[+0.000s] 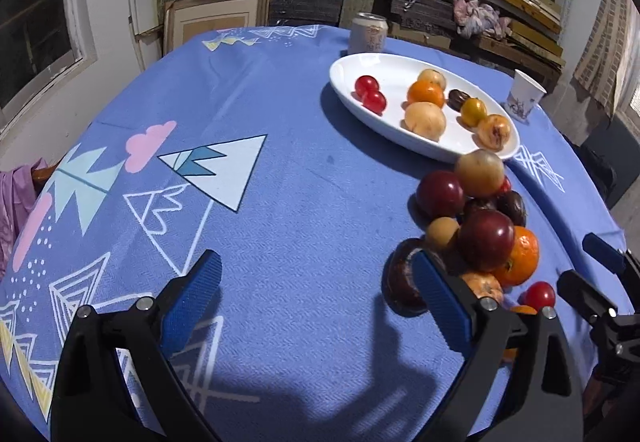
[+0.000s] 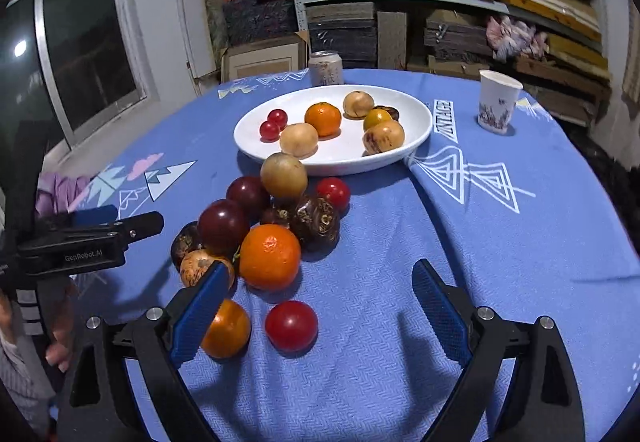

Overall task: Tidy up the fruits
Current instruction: 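Move both open tools back to the fruit pile, then grasp a dark mangosteen with the left tool while the right tool grasps an orange tomato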

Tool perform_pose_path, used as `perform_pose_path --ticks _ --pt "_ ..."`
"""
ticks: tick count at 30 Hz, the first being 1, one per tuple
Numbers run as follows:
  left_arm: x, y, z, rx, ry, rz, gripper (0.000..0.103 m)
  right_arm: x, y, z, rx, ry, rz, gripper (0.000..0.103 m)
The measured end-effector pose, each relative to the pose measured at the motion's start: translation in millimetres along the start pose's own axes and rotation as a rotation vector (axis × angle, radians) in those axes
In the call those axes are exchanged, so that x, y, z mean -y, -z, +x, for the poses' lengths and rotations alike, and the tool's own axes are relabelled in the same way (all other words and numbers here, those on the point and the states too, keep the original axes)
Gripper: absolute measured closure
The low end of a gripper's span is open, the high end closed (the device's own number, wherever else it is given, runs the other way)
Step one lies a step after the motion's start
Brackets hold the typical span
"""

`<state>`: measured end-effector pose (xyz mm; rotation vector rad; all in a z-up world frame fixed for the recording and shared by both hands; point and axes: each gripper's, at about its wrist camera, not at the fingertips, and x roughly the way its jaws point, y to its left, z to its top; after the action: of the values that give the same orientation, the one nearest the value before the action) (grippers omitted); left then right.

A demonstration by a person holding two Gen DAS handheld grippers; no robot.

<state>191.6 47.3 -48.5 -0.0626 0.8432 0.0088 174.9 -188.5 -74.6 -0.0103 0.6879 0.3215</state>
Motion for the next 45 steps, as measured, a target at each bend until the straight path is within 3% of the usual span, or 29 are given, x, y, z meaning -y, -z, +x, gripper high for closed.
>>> perform_pose_path --ticks 19,25,31,36,40,45 --pt "33 5 15 -0.03 -0.026 0.152 0.006 6 -3 2 -0.018 -0.011 0.04 0.009" --pt "41 7 14 -0.027 0.004 0.185 0.005 7 -3 2 -0.017 -0.011 0.04 0.009" --pt "34 3 22 -0.058 0.003 0.145 0.004 9 -2 2 -0.017 -0.011 0.043 0.009" --pt "19 -1 21 -0.02 -0.149 0.114 0.004 11 -3 1 -0.014 -0.013 0.055 0.009" --pt "4 -5 23 -0.057 -0.083 0.033 0.004 13 -3 0 -0.011 -0.018 0.064 0.009" --pt "17 -3 22 -0.035 -0.063 0.107 0.004 8 -3 1 -0.015 -0.02 0.04 0.009"
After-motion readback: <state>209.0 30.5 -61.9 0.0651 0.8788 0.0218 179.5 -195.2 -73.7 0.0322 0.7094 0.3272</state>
